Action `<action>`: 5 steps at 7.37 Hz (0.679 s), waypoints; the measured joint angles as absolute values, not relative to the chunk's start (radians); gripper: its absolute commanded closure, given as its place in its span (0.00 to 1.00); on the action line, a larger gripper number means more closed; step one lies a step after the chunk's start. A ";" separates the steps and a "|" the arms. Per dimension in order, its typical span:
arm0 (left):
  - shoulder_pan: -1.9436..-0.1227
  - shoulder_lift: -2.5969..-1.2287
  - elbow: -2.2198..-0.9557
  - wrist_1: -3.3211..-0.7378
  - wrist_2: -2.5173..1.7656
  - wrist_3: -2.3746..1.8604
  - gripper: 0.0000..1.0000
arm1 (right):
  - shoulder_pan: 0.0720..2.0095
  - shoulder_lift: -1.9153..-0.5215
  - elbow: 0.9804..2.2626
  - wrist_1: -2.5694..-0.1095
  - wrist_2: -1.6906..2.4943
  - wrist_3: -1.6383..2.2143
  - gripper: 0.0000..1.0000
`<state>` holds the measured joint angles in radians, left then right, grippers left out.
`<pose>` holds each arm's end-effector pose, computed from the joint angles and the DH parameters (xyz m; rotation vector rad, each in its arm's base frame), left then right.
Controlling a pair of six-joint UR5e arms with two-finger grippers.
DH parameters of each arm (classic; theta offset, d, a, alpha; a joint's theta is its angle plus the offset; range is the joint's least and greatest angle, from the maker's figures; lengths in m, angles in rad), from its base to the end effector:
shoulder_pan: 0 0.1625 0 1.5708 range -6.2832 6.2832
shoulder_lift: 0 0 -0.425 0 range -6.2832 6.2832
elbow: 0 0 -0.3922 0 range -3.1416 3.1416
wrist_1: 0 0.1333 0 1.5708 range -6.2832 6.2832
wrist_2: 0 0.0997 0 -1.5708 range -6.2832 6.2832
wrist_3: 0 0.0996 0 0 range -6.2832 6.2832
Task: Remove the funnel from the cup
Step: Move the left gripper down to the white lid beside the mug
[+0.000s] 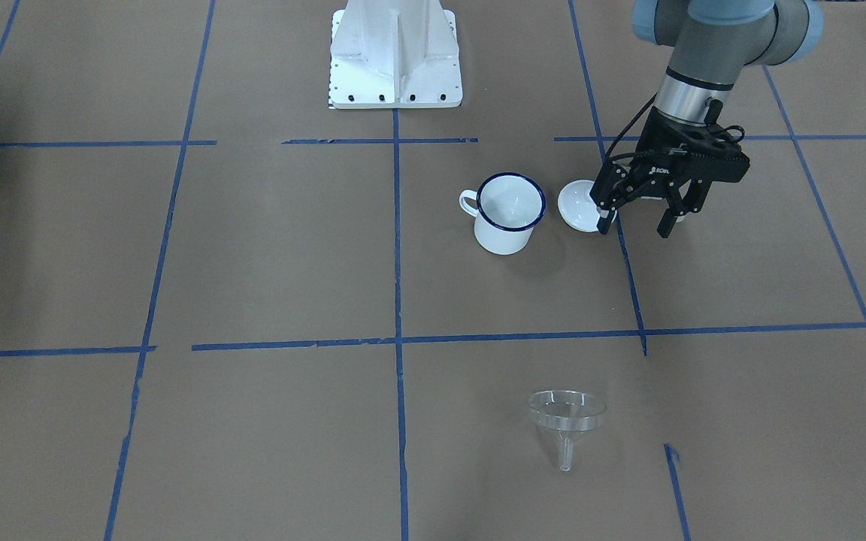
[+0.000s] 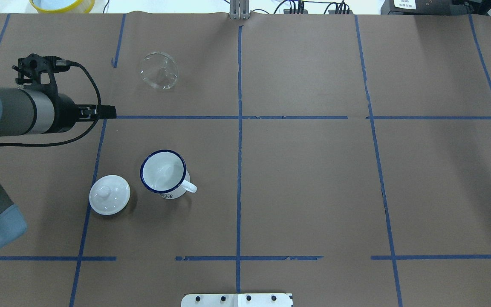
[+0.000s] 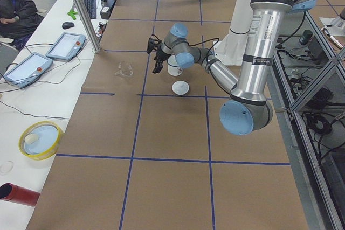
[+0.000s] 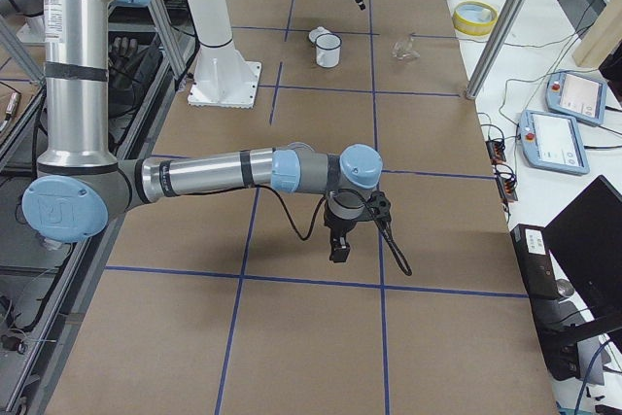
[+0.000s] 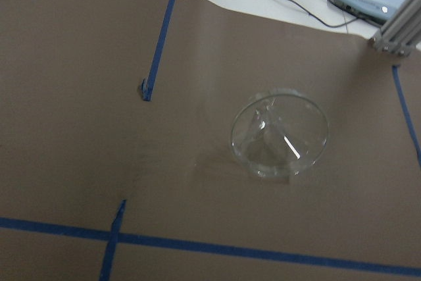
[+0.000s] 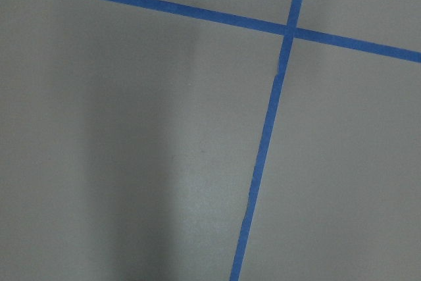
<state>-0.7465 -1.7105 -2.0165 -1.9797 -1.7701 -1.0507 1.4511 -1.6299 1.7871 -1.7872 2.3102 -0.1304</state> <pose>0.3063 -0.4380 0.3363 0.4393 0.9069 -0.1078 0.0111 -0.4621 0.6047 -0.0526 -0.7410 -0.2166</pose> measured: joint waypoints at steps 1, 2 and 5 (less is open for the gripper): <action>-0.751 -1.666 -2.029 -1.976 -1.832 -0.993 0.00 | 1.451 -1.630 1.787 -1.787 2.310 -0.130 0.00; -0.731 -1.629 -2.029 -1.975 -1.863 -0.973 0.00 | 1.451 -1.630 1.787 -1.787 2.310 -0.130 0.00; -0.621 -1.618 -1.987 -1.976 -1.881 -1.050 0.00 | 1.451 -1.630 1.787 -1.787 2.310 -0.130 0.00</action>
